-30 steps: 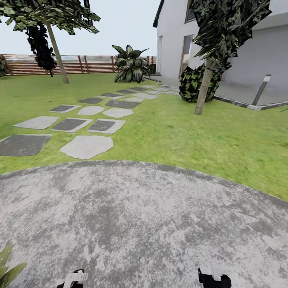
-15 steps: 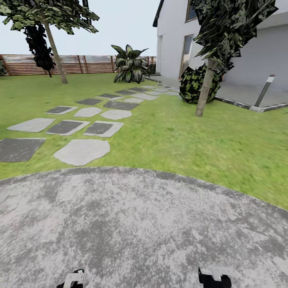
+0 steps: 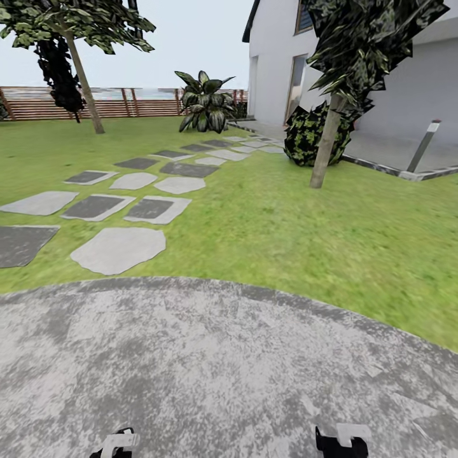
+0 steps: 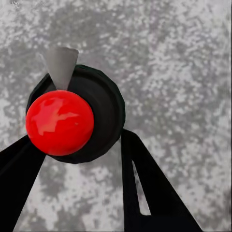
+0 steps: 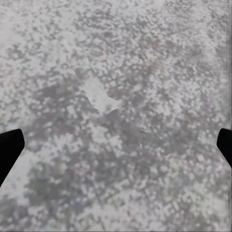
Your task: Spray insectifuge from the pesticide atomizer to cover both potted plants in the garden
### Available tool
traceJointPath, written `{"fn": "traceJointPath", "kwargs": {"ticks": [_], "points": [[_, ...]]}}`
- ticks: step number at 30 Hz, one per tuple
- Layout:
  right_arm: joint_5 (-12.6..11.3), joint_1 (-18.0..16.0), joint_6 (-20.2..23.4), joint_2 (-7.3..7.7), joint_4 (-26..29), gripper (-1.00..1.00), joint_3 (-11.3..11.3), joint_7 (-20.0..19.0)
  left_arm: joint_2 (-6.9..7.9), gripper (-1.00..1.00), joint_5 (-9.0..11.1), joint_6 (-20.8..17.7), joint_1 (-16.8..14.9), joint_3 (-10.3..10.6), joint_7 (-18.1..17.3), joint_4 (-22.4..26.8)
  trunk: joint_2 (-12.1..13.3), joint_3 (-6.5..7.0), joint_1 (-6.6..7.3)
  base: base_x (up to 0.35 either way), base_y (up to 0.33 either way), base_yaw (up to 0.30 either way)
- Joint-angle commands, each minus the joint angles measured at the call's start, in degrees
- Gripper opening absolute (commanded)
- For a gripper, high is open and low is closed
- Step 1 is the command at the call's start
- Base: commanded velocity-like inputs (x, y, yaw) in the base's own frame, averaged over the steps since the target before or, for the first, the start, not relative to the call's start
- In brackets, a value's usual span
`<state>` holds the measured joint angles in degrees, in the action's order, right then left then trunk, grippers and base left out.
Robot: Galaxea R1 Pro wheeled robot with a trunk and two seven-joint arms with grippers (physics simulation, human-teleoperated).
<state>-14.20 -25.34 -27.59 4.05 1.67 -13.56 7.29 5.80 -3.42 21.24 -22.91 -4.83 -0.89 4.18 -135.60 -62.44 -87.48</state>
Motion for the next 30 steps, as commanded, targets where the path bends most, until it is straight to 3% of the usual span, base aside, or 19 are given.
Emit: {"fn": "traceJointPath", "kwargs": {"ticks": [1, 7, 30], "points": [[-0.4, 0.0, -0.1, 0.0, 0.0, 1.0, -0.5, 0.2, 0.0, -1.0, -0.4, 0.2, 0.0, -0.5, -0.1, -0.1, 0.0, -0.05, -0.02, 0.318, -0.169, 0.0], [-0.4, 0.0, -0.1, 0.0, 0.0, 1.0, -0.5, 0.2, 0.0, -1.0, -0.4, 0.2, 0.0, -0.4, -0.1, -0.1, 0.0, -0.05, -0.02, 0.319, -0.152, 0.137], [-0.4, -0.1, -0.1, 0.0, 0.0, 1.0, -0.5, 0.2, 0.0, -1.0, -0.3, 0.2, 0.0, -0.5, -0.1, -0.1, 0.0, -0.05, -0.02, 0.32, -0.135, 0.275]]}}
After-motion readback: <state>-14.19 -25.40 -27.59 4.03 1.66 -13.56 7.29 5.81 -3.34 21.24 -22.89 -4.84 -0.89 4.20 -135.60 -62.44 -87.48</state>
